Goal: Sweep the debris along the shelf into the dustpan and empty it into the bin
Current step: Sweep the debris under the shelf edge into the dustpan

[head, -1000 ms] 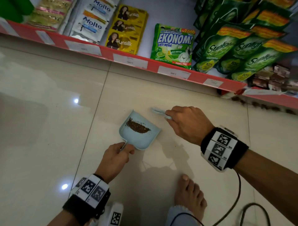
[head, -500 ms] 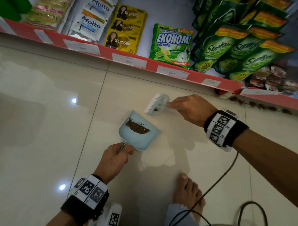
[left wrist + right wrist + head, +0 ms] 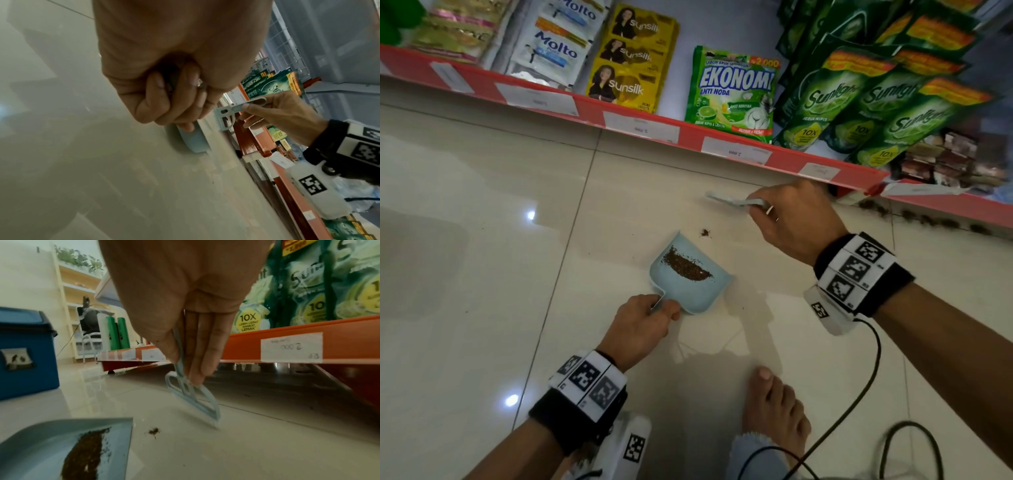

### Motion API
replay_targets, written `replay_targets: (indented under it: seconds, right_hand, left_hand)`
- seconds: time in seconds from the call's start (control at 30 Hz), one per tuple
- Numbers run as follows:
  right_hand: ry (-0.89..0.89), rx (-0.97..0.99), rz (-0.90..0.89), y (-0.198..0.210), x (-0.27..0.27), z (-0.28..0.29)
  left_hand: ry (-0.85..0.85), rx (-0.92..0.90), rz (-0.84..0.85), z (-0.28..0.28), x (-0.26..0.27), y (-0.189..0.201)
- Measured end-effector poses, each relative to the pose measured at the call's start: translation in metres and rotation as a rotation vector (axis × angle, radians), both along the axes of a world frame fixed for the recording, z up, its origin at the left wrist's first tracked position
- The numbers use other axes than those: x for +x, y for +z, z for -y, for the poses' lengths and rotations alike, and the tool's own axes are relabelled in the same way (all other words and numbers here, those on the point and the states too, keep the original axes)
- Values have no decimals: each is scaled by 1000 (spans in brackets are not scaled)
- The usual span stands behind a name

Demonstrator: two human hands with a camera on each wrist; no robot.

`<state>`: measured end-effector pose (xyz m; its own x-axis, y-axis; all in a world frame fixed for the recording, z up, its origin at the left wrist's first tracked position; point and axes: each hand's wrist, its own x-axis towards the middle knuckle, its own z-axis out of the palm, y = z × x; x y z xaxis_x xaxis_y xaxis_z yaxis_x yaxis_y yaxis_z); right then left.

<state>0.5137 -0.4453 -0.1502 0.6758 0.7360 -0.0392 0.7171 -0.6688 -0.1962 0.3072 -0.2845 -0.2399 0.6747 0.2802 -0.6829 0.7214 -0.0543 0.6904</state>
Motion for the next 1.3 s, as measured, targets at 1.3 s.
replay_targets:
  seconds: [1.3]
  right_hand:
    - [143, -105, -90, -12, -39, -2]
  left_hand:
    - [78, -224, -115, 7, 15, 23]
